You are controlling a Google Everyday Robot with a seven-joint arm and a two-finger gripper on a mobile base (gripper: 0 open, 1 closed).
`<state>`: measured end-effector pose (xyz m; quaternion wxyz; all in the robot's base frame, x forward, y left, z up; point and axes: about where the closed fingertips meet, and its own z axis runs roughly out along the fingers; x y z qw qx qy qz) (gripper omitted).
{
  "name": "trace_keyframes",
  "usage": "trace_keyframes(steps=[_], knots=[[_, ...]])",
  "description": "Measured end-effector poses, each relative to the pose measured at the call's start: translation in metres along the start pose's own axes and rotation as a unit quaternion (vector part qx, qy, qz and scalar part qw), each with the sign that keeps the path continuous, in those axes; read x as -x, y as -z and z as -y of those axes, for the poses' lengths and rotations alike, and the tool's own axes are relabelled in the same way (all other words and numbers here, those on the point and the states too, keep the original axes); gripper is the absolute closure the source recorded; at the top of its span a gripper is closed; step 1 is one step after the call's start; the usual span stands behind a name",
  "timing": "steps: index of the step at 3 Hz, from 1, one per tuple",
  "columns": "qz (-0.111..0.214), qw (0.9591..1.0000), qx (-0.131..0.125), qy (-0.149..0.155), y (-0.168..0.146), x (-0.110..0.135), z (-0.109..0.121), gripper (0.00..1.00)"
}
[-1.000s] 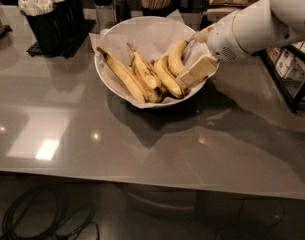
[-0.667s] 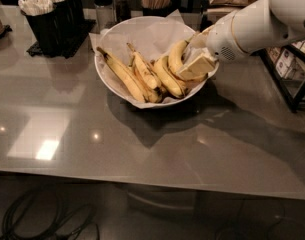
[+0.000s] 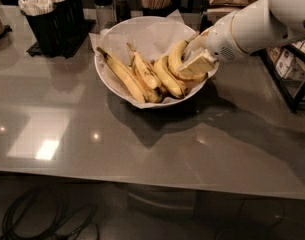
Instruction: Pick banana from white bowl
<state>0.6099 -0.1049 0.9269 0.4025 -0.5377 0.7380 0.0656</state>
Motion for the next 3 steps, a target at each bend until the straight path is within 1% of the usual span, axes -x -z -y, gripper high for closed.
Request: trace_keyframes(steps=[1,2,3], knots=[[-0.021,0.9994,-0.004,-0.026,0.006,-0.022,-0.001,0.42],[-0.046,0.9969,0.000,-0.064,0.010,-0.051,-0.007,0.37],[-0.042,0.9973,-0.001,-0.061,0.006,-0.046,-0.004,0.39]])
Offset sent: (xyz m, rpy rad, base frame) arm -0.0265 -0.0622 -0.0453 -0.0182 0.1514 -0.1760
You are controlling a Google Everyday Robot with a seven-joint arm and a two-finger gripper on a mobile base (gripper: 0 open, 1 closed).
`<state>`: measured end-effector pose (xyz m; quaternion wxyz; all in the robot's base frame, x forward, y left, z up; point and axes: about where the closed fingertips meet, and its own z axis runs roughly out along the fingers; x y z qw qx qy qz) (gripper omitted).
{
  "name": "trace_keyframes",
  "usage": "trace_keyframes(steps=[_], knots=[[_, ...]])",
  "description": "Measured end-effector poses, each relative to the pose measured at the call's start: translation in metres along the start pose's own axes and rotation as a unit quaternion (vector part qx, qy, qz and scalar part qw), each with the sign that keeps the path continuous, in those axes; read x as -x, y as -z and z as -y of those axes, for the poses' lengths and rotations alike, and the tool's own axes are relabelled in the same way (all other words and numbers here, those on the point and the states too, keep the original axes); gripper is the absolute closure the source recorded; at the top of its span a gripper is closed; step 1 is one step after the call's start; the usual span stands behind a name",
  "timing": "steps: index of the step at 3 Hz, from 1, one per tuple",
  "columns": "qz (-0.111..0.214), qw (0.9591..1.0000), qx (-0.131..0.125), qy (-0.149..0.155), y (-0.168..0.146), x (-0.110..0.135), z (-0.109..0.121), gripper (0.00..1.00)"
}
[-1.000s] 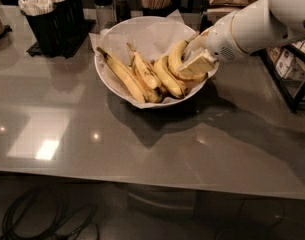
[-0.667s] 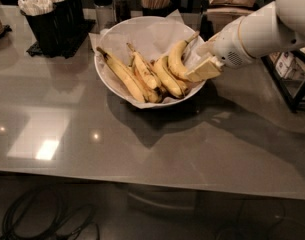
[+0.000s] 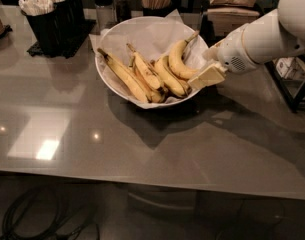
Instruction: Pick banana from white bowl
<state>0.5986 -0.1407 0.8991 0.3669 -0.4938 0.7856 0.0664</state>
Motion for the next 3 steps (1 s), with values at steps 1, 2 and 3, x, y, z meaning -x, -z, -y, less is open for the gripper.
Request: trace_keyframes(steps=[1,2,3], knots=[[0.010,0.9997,-0.011,0.020,-0.004,0.018,0.011,0.39],[0.012,0.9992,-0.015,0.036,-0.008,0.031,0.015,0.38],[0.004,0.9990,-0.003,0.044,-0.015,0.032,0.007,0.38]])
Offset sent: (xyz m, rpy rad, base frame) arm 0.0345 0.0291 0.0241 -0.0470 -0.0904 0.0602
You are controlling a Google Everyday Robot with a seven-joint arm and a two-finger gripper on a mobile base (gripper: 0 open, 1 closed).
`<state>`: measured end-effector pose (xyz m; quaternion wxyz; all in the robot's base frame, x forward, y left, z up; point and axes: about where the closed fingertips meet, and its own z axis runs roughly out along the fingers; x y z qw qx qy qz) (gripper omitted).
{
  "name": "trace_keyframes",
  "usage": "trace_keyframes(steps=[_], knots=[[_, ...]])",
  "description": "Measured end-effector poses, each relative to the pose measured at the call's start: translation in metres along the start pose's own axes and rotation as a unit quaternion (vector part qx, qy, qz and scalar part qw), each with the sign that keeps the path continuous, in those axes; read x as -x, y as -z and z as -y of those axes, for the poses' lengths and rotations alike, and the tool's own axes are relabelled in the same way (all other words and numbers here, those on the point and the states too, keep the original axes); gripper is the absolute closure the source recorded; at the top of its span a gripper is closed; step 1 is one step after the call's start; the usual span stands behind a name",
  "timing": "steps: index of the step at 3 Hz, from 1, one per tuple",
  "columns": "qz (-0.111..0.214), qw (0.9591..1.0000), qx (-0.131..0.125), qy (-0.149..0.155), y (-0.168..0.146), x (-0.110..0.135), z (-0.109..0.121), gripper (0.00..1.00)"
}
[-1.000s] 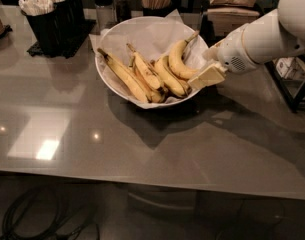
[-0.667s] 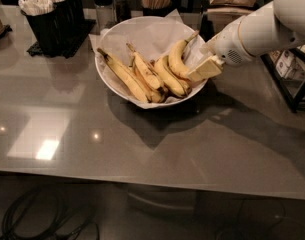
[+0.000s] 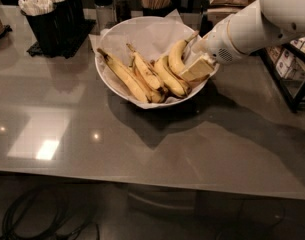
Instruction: Pick banana from white bowl
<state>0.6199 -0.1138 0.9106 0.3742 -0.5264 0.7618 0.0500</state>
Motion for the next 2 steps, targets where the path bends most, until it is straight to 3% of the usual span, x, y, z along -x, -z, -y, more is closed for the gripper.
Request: trace_keyframes(steps=[2], knots=[[-0.015,0.9996,0.024,-0.008,-0.0074,-0.0108,-0.0153,0.40]])
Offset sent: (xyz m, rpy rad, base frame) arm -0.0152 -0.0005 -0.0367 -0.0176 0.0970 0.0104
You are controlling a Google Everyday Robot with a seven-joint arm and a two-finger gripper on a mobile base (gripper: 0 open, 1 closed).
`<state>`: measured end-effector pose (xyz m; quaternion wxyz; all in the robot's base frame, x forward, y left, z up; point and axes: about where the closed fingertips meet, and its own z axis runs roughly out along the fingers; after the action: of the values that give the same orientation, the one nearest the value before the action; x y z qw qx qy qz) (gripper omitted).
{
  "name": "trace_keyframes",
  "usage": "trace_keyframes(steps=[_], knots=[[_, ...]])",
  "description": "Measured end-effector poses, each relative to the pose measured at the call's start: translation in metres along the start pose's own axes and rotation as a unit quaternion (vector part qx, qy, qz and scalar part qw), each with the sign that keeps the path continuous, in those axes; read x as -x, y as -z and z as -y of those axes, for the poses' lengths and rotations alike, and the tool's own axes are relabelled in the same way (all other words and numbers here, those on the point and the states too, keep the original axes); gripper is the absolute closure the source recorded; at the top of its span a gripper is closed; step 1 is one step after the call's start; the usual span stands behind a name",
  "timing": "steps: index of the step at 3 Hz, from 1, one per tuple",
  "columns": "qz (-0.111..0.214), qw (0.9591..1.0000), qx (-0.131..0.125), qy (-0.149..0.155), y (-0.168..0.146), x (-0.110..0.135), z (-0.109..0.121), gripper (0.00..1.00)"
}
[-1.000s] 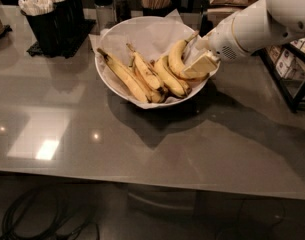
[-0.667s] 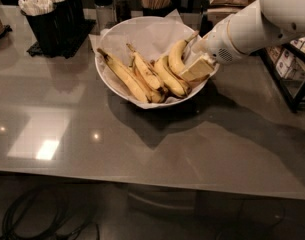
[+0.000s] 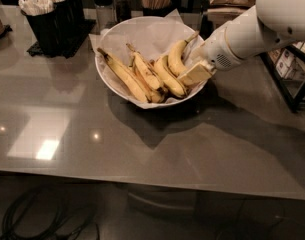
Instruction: Pick banana from white bowl
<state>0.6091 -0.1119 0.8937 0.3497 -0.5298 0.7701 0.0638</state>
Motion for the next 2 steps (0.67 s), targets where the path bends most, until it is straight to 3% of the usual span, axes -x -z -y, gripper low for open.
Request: trace_keyframes(steps=[1,2], knots=[[0.000,1.0000,0.000,0.000,0.0017,0.0014,0.0006,0.58],[-0.016,0.9998,0.006,0.007,-0.0048,-0.0085,-0.0036,0.60]])
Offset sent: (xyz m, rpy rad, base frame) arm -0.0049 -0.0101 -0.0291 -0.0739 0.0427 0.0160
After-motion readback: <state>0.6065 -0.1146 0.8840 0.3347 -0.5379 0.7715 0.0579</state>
